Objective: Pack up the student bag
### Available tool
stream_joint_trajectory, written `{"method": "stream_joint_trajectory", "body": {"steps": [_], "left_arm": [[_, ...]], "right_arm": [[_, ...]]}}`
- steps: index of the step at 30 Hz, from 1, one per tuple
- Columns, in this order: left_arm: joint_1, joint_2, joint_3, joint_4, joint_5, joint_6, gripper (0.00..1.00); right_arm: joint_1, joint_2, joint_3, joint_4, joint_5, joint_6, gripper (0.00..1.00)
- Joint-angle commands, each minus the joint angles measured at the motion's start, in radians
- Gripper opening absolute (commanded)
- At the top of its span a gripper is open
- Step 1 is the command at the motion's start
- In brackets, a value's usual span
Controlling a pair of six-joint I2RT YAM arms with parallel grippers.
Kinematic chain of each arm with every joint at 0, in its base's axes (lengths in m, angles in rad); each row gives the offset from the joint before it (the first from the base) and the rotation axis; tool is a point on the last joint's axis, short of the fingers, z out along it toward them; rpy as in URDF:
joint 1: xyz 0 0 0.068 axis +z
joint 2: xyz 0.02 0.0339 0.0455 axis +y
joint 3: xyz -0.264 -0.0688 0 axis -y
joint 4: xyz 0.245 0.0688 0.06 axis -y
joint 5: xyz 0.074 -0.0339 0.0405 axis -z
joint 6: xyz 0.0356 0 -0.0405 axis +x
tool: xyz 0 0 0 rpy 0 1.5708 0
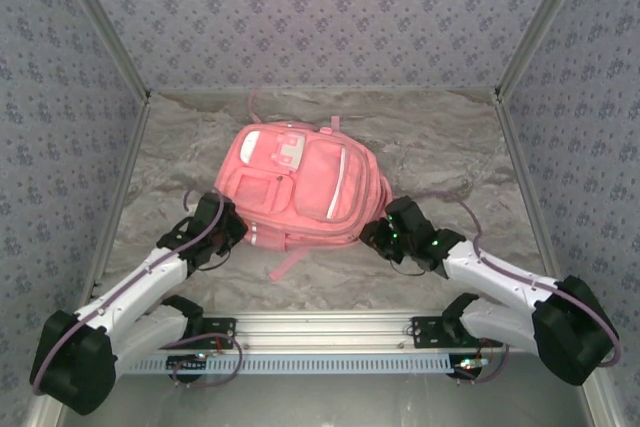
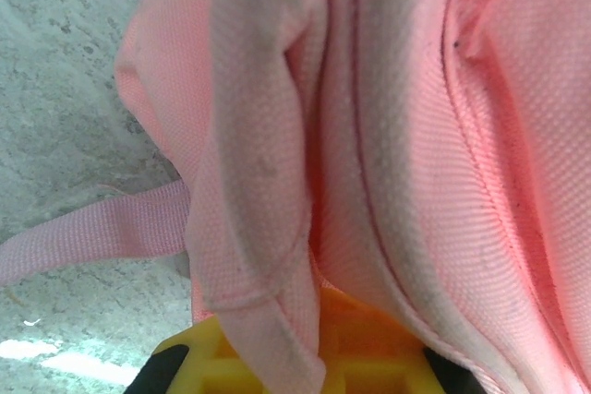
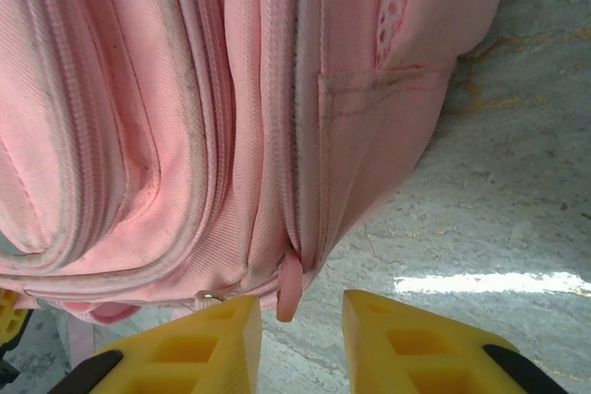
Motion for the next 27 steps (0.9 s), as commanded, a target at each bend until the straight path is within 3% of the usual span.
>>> {"method": "stream_joint_trajectory", "body": {"steps": [1, 27], "left_arm": [[-0.006, 0.000, 0.021, 0.070, 0.003, 0.011, 0.00], [-0.006, 0.023, 0.015, 0.091, 0.015, 0.010, 0.00]], "right_arm": [[0.005, 0.024, 0.027, 0.026, -0.017, -0.010, 0.27], [-0.028, 0.152, 0.035, 0.141, -0.040, -0.055, 0.14]]}}
